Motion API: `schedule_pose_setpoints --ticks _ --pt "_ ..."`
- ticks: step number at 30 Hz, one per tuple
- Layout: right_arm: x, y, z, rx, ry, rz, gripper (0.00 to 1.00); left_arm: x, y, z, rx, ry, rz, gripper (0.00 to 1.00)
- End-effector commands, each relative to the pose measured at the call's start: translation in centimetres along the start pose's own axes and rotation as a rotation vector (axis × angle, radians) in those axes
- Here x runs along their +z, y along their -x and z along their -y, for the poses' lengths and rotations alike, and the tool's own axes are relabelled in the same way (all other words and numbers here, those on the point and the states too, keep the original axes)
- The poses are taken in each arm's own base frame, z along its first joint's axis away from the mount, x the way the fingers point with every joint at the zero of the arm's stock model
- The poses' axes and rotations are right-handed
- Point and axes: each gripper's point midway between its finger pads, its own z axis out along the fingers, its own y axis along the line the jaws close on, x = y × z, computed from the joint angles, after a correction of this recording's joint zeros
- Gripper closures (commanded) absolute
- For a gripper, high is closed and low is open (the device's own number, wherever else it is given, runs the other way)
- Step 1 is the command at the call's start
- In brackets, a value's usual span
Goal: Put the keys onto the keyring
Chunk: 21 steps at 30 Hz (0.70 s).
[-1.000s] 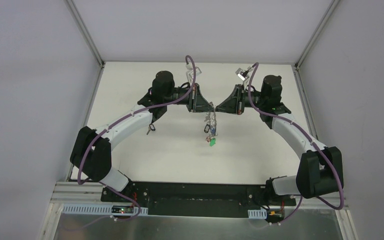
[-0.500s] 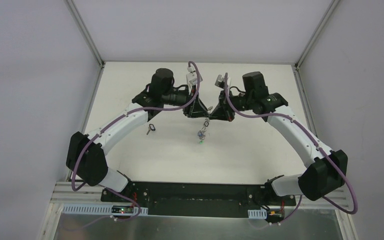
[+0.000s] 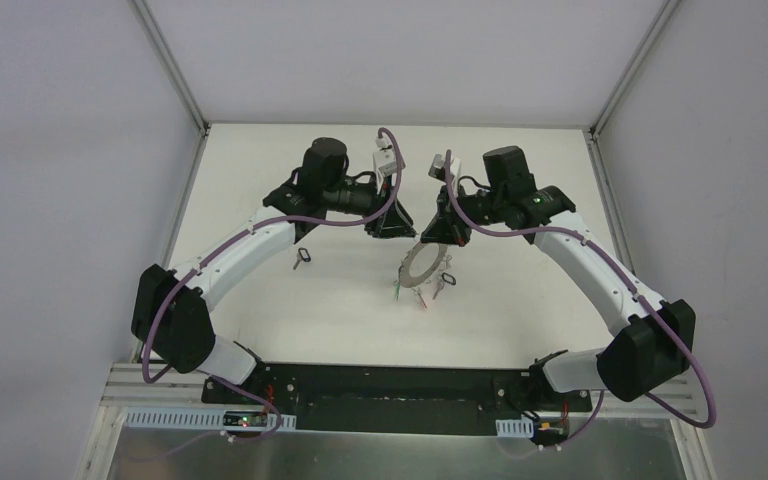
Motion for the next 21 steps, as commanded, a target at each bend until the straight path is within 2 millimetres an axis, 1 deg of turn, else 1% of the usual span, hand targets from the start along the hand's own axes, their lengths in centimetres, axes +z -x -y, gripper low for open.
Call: schedule_pose_setpoints --ticks 1,4,9,13,17,21 --pt "-0.8 2.9 -1.2 -0.069 0.033 0.069 1.0 0.3 0.9 1.2 0.063 -0.058 0.015 0.62" --pt "-0.8 3.0 -1.2 -0.061 0.04 0.076 1.0 0.7 0.9 1.3 0.072 -0.077 0.021 0.62" --pt "-0.9 3.2 -1.4 -0.046 0.057 0.09 1.0 1.3 0.0 1.3 0.058 -0.092 0.01 0.64" --pt "-0.9 3.2 -1.3 -0.036 0.06 0.092 1.0 1.6 -0.3 1.3 0.044 -0.1 0.002 0.69" --pt "-1.1 3.2 -1.1 -0.026 0.058 0.104 1.0 1.6 -0.6 1.4 0.04 -0.104 -0.003 0.79" --pt "-1.2 3.2 -0.9 -0.015 0.053 0.11 1.0 1.6 -0.8 1.5 0.035 -0.113 -0.008 0.95"
